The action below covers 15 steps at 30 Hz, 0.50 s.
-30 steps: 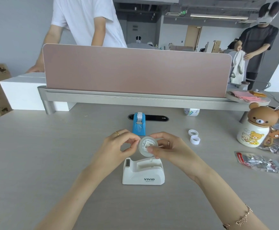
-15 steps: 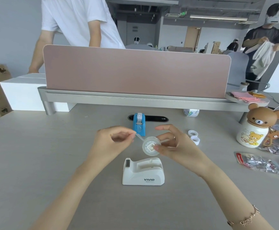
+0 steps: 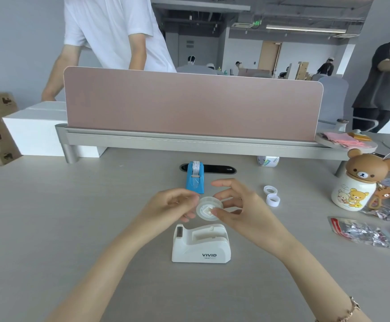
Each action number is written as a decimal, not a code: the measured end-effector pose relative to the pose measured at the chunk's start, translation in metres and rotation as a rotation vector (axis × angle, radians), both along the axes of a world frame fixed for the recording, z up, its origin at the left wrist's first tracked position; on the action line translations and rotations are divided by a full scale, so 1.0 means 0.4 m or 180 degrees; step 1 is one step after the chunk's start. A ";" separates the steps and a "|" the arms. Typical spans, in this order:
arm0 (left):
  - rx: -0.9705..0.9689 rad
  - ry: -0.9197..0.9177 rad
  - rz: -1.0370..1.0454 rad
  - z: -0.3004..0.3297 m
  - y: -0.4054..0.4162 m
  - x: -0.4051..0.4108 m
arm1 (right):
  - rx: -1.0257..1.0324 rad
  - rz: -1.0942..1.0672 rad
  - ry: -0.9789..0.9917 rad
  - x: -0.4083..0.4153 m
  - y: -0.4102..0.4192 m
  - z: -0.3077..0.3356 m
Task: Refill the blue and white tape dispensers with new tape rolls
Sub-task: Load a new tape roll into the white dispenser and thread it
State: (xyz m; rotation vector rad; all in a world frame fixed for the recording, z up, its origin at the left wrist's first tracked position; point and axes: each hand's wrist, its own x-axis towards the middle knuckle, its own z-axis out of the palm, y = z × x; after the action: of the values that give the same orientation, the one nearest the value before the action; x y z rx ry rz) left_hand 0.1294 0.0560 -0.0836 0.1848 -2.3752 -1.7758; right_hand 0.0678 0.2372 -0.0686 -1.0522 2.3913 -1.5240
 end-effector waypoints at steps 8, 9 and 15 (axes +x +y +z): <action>0.0006 0.0004 0.0096 0.002 -0.016 -0.001 | -0.0019 -0.0005 0.0113 -0.008 0.007 0.002; -0.0035 0.0013 0.0105 0.001 -0.017 -0.002 | -0.0031 0.0003 0.0095 -0.009 0.008 0.001; -0.0061 0.0104 0.0266 -0.010 -0.014 -0.010 | -0.0031 -0.0003 0.0083 -0.008 0.004 -0.009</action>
State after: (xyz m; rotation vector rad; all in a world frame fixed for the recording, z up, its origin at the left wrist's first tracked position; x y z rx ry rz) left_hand 0.1254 0.0503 -0.0876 0.2468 -2.3255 -1.7052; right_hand 0.0646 0.2388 -0.0724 -1.0797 2.4040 -1.5332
